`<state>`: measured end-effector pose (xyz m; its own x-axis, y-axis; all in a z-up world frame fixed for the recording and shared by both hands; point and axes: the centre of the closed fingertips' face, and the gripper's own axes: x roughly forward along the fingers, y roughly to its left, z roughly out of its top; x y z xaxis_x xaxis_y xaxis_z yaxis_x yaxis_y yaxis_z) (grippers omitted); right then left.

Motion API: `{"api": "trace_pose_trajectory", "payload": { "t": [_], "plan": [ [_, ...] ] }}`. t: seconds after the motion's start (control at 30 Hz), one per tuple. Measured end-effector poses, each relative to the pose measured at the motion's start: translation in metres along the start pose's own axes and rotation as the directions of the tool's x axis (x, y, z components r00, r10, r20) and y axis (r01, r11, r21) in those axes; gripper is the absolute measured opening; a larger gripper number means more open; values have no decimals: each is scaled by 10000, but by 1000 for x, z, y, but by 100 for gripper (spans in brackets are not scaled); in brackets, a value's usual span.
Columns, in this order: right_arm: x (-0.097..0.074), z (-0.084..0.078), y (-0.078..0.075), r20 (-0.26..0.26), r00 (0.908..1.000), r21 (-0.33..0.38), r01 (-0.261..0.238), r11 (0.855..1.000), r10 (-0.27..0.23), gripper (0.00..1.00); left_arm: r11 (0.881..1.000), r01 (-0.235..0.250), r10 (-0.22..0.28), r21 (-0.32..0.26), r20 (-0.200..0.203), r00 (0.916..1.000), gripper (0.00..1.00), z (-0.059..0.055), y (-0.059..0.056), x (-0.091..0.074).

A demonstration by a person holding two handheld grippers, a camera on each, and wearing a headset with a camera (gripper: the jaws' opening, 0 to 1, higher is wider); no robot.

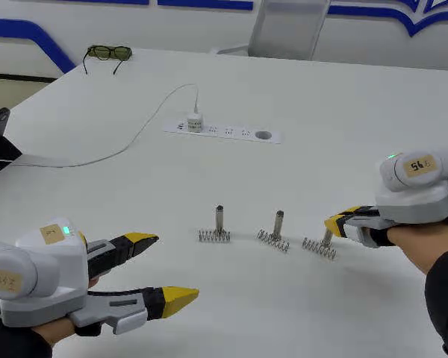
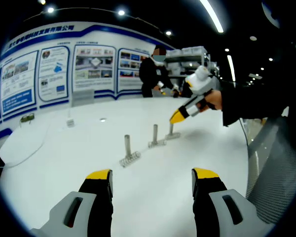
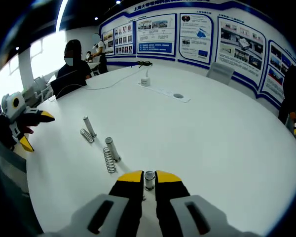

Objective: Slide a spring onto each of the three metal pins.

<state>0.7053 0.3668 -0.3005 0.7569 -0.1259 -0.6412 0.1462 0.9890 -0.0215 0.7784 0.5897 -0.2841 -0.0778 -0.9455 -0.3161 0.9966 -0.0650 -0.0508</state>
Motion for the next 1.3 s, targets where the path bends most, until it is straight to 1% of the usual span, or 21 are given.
{"api": "trace_pose_trajectory", "payload": {
  "t": [0.23,0.4,0.5,0.6,0.67,0.7,0.77,0.8,0.83,0.9,0.97,1.03,1.13,1.3],
  "plan": [
    [-2,4,1,122,9999,-146,-45,9999,47,12,10000,1,-1,3,46,10000,66,1,1,0],
    [-9,10,2,344,9994,-289,11,9996,-2,14,10000,29,-30,23,53,10000,66,2,0,1],
    [-15,15,5,527,9986,-404,-11,9992,32,15,10000,75,-75,41,52,10000,66,1,-1,1],
    [-20,22,12,751,9968,-732,-199,9971,254,15,9999,106,-106,40,34,9999,66,1,-1,2],
    [-22,26,18,786,9959,-974,-373,9945,450,15,9999,118,-119,48,31,9999,66,1,-1,2],
    [-22,27,21,754,9952,-1149,-541,9919,630,15,9999,129,-129,46,35,9999,66,1,-1,3],
    [-20,26,27,538,9937,-1378,-899,9864,981,15,9999,142,-142,55,45,9999,66,2,-2,3],
    [-18,23,31,277,9926,-1593,-1120,9809,1179,15,9999,152,-153,56,50,9999,66,2,-2,3],
    [-17,22,32,177,9923,-1767,-1176,9772,1226,15,9999,156,-157,59,51,9999,66,2,-2,3],
    [-12,15,38,-311,9891,-2088,-1471,9668,1438,15,9999,155,-155,73,51,9999,66,2,-2,3],
    [-7,8,39,-710,9877,-2454,-1527,9573,1393,15,9999,132,-132,55,46,9999,66,2,-2,3],
    [-2,1,43,-1131,9832,-2744,-1692,9466,1430,15,9999,109,-109,36,30,9999,66,1,-2,2],
    [5,-4,46,-1477,9790,-2980,-1798,9375,1408,15,10000,74,-74,21,26,10000,66,1,-1,1],
    [15,-8,44,-2002,9707,-3243,-1937,9259,1330,15,10000,19,-19,-3,1,10000,66,-1,-1,0]
  ]
}}
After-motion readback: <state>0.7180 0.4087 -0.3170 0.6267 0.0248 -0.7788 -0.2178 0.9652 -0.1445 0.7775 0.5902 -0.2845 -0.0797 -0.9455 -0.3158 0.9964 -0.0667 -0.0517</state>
